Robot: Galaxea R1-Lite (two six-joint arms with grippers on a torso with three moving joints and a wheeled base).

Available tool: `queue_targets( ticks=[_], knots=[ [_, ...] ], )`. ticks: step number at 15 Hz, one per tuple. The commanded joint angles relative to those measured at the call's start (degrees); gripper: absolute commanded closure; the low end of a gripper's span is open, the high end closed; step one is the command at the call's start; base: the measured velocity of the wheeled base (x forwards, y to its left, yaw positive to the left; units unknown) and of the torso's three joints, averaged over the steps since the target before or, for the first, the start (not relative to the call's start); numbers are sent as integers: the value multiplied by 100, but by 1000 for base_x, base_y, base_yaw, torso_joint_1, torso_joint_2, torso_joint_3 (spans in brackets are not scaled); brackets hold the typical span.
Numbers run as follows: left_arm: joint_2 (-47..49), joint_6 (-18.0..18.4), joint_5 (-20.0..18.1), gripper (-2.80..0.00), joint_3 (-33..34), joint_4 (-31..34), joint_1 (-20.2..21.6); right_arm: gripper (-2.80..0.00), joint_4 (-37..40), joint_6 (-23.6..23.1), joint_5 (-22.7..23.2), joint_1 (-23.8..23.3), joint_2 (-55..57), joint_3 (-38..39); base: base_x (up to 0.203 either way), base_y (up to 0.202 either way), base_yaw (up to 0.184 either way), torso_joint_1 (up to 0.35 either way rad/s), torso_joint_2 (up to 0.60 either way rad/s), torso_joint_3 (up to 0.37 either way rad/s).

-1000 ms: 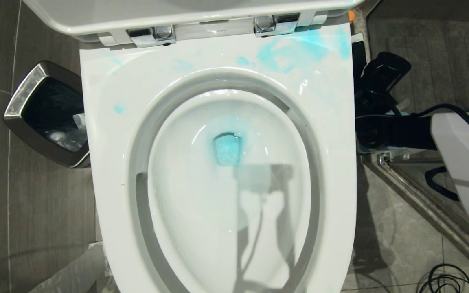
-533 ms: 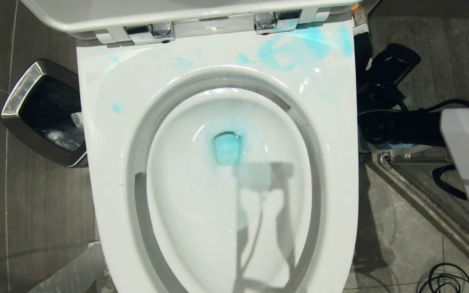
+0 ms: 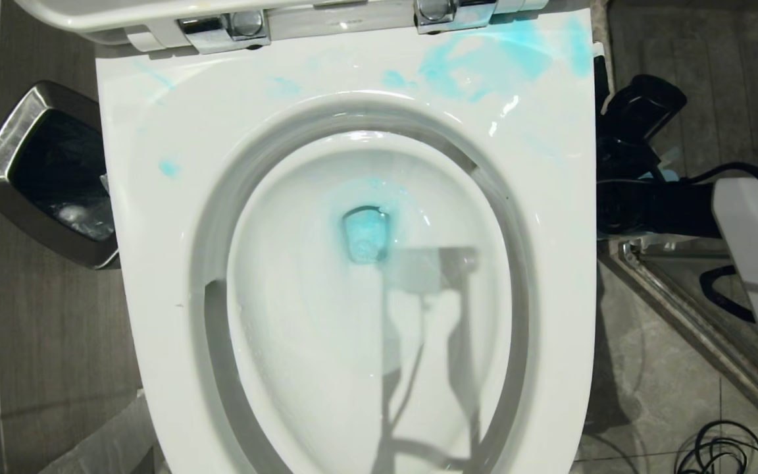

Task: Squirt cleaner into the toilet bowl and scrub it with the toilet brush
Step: Place the cleaning agent on the floor

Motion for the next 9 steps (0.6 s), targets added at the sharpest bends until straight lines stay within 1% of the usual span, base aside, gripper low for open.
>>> queue_targets(
  ticks=[1,9],
  knots=[
    [5,-36,3,0,0,-6,1,0,-36,-12,-99,-28,66,-4,0,0,0,0,0,0],
    [5,-45,-5,0,0,-6,1,0,-118,-12,-152,-19,148,-4,0,0,0,0,0,0]
  ],
)
